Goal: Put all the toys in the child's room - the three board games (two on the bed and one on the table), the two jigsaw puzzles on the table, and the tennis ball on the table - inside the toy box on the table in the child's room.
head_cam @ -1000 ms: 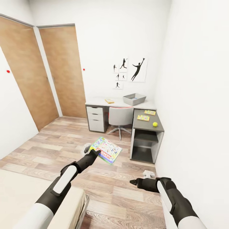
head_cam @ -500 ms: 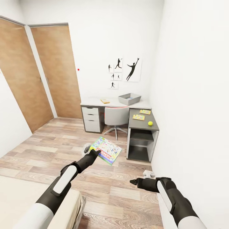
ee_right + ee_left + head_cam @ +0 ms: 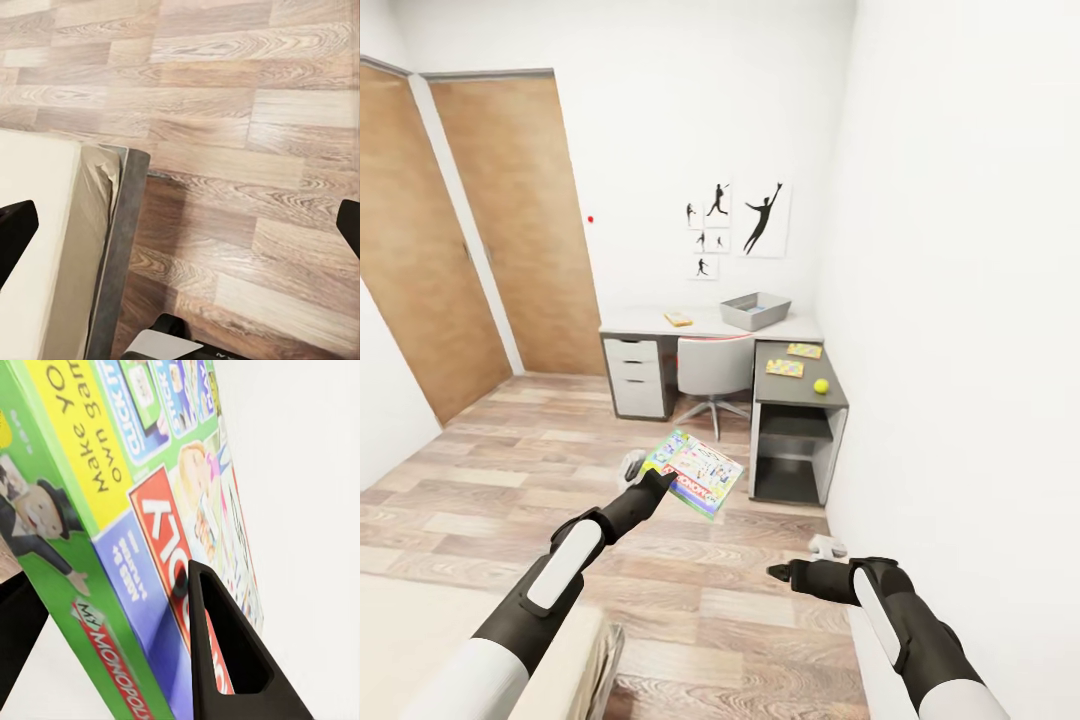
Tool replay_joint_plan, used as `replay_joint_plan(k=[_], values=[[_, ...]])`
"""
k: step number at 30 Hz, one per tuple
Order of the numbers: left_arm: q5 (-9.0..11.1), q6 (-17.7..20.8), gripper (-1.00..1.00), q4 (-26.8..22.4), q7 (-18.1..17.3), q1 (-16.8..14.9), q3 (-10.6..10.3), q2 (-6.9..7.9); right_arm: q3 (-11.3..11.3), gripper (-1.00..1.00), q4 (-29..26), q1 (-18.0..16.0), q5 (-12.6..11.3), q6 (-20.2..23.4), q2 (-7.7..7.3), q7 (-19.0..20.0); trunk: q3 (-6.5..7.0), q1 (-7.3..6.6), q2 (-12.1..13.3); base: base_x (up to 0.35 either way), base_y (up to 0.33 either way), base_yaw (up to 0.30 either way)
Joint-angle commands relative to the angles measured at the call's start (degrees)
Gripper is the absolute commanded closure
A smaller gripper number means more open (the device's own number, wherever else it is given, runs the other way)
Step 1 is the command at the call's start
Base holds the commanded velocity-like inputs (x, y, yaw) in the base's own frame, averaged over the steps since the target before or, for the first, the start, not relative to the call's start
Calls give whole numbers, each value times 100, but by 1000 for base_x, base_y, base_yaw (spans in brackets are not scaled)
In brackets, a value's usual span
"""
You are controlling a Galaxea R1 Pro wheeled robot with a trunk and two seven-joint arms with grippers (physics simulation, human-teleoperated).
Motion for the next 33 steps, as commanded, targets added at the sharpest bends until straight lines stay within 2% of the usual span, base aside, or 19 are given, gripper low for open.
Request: replay_joint_plan(k=[1,11,33], values=[[37,11,100,-2,-5,-5,-8,5,0,-100,-4,-6,-12,29,-1,7,-13,4,-13,11,34,-244],[37,11,100,-3,-4,-5,-9,5,5,-100,-7,-6,-12,25,1,5,-13,4,-13,4,12,-203],[45,17,100,-11,-25,-5,-1,5,9,-100,-33,-4,-12,21,1,7,-13,4,-13,0,1,-14]])
